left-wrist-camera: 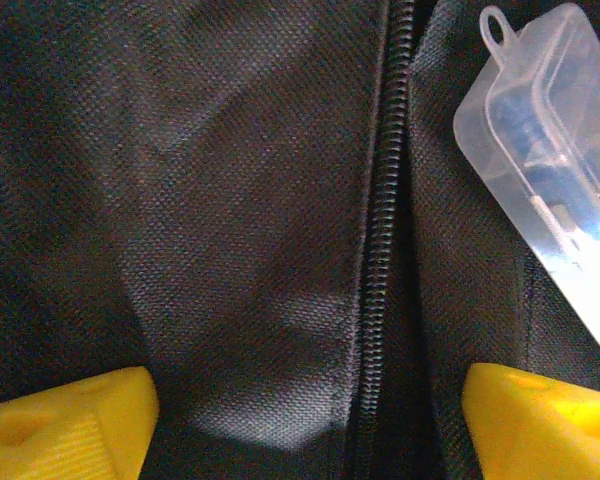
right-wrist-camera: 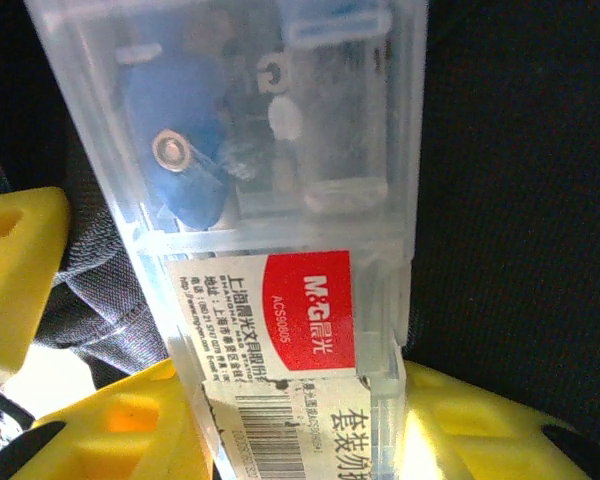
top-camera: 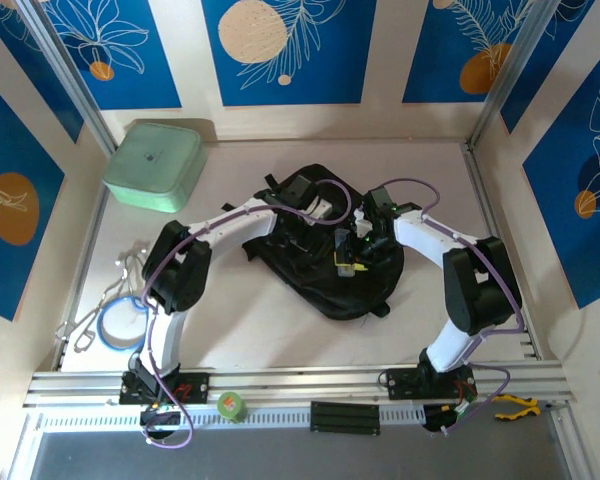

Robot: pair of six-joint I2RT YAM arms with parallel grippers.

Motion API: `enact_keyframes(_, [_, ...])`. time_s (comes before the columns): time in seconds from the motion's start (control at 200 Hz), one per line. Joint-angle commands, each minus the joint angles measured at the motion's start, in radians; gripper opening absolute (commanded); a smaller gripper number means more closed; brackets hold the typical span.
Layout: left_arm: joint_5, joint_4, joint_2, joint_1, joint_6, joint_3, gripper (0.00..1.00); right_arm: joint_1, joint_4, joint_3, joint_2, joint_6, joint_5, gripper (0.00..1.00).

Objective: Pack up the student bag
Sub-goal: Open the student bag at the center of the table.

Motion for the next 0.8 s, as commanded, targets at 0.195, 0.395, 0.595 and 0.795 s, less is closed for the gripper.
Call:
enact_keyframes(0.195, [-0.119, -0.105, 0.099, -0.003, -0.032, 0.035, 0.6, -0.016, -0.036, -0.023, -0.016, 0.028, 0.011, 0.21])
enact_keyframes(0.395, [-0.098, -0.097, 0.105, 0.007, -0.092, 0.057, 0.4, -0.019, -0.033, -0.029, -0.025, 0.023, 0.012, 0.21])
enact_keyframes(0.595, [-0.066, -0.1, 0.085, 0.009, -0.101, 0.072, 0.24, -0.019, -0.026, -0.031, -0.031, 0.022, 0.009, 0.21])
enact_keyframes(0.795, [0.003, -0.073, 0.028, 0.014, -0.095, 0.073, 0.08, -0.01, -0.03, -0.025, -0.045, 0.007, 0.007, 0.21])
